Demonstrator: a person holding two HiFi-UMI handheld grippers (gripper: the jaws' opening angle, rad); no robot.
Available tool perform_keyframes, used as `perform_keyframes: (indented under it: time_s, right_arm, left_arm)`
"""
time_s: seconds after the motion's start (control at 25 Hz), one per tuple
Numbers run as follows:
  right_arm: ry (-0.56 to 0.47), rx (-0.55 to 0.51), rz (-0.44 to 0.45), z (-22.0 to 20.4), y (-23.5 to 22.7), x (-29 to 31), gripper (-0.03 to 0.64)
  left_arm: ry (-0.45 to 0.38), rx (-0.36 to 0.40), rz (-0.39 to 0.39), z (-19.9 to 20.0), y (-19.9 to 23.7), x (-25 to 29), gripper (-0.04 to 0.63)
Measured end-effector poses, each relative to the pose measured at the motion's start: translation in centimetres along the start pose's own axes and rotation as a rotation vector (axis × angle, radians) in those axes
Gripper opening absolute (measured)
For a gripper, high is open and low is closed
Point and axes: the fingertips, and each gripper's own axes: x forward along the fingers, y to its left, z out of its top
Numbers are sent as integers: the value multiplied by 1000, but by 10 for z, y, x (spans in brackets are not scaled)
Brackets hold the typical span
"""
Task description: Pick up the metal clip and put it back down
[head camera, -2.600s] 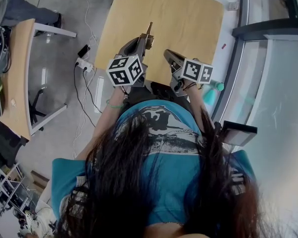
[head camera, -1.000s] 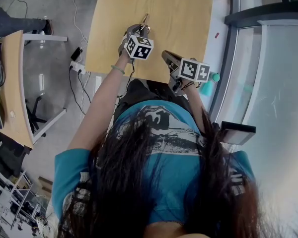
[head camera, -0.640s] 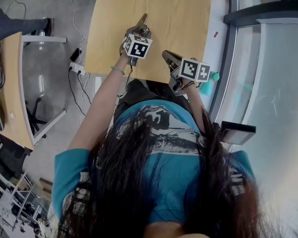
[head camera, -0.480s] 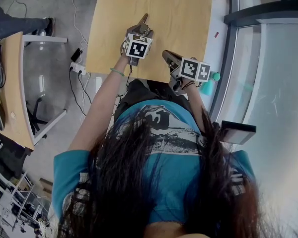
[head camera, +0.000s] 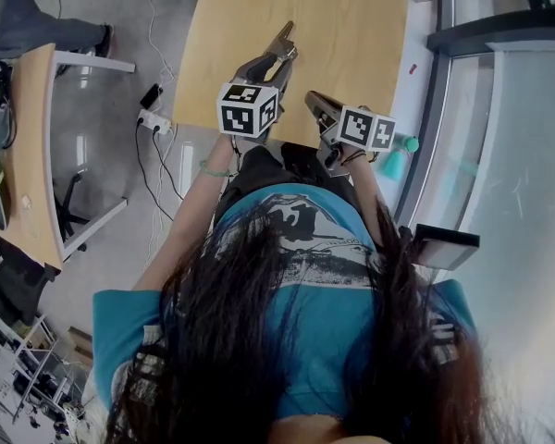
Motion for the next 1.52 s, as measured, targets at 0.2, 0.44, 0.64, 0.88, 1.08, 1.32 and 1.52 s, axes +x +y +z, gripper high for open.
perform_keyframes:
  time_s: [0.2, 0.44, 0.64, 0.88, 1.08, 1.32, 1.52]
  right_arm:
    - [-17, -10, 16, -18, 23, 3, 21]
    - [-67, -3, 25, -52, 54, 1, 21]
    - [-99, 10, 10, -88, 73, -15, 21]
    - [-101, 13, -10, -124, 71, -38, 21]
    - [-117, 16, -10, -133, 71, -55, 21]
    - [-106, 5, 12, -159, 71, -76, 21]
    - [-117, 14, 22, -195, 62, -117, 21]
  left_arm:
    - [-55, -33, 6, 3, -1, -54, 39]
    - [-55, -51, 15, -26, 8, -104, 3]
    - [-52, -40, -15, -46, 6, -137, 3]
    - [-45, 20, -10, -70, -4, -155, 3]
    - [-46, 25, -20, -79, -25, -166, 3]
    - [-55, 48, -19, -90, -54, -183, 3]
    - [-78, 27, -30, -105, -100, -200, 3]
